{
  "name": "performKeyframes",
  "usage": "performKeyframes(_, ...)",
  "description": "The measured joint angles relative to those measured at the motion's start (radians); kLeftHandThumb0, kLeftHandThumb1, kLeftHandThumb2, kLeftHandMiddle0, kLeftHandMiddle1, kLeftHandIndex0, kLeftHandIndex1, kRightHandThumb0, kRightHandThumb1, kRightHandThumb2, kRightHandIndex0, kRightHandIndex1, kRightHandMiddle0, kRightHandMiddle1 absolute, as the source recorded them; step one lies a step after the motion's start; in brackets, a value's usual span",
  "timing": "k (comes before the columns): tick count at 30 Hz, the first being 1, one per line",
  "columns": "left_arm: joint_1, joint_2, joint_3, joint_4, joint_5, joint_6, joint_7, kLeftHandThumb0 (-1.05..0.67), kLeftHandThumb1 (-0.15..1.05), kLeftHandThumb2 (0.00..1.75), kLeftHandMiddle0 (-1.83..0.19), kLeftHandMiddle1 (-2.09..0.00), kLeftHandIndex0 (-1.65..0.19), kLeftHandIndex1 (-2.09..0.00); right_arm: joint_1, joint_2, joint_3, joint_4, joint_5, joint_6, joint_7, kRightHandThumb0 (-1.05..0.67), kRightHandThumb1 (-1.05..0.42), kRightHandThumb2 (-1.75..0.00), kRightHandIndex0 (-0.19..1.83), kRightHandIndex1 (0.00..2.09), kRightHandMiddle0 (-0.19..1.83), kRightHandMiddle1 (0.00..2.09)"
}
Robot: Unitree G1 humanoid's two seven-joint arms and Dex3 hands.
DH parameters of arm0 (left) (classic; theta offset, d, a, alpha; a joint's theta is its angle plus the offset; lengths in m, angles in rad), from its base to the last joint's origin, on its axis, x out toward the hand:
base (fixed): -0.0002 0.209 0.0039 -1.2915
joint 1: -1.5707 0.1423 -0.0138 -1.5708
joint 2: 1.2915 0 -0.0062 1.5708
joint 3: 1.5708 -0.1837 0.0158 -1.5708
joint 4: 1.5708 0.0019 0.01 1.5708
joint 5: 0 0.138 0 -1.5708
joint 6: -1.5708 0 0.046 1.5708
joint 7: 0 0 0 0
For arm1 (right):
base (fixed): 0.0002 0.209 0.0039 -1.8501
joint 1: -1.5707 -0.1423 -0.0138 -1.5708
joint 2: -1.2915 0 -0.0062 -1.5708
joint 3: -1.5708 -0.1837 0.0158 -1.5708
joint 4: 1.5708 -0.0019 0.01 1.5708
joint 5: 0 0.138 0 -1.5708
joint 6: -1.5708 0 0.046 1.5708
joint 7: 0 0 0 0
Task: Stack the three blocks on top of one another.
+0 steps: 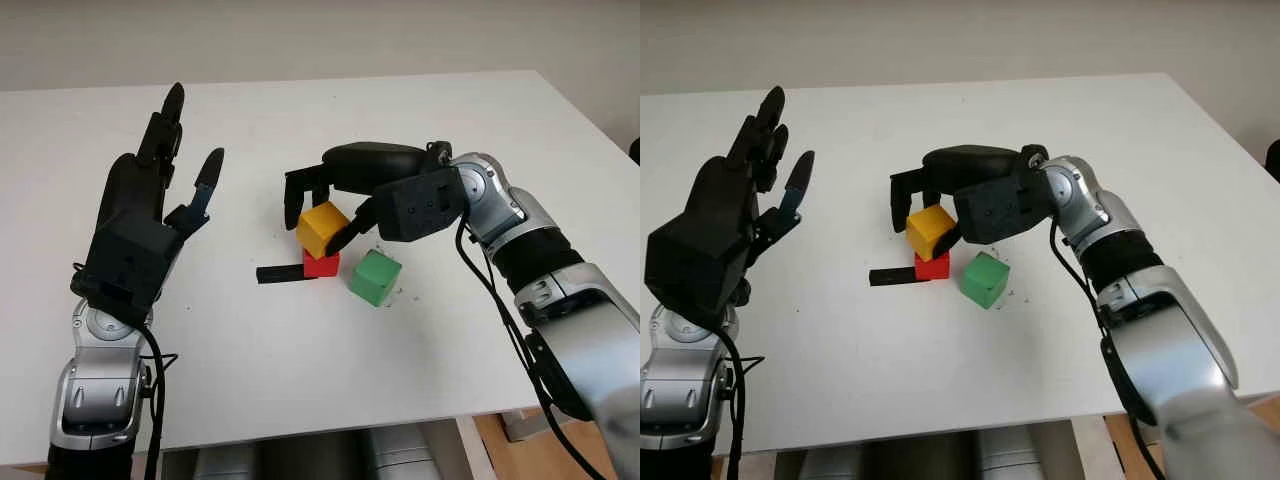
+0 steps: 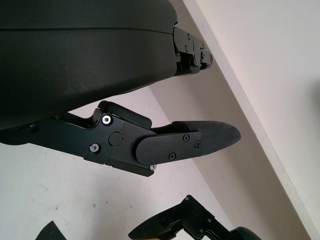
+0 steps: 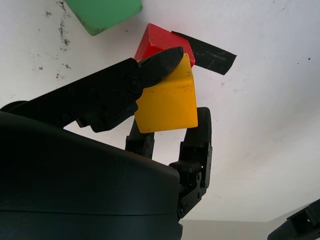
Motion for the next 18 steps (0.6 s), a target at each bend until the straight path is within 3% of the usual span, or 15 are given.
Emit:
performKeyframes(14,0.0,0.0,0.0,0.0,0.0,0.003,0.0,-0.62,1.05,0.52,-0.12,-0.05,-0.08,-0.06,-0.006,0.0,0.007,0.0,-0.026,-0.004,-0.009,-0.24,-0.94,-0.05,0.51,1.24,0.44,1.32)
performKeyframes(18,0.0,0.0,0.0,-0.001,0.0,0.003,0.0,-0.62,1.05,0.52,-0.12,-0.05,-0.08,-0.06,-0.005,0.0,0.007,0.0,-0.03,-0.005,-0.021,-0.27,-0.92,-0.05,0.49,1.2,0.38,1.14)
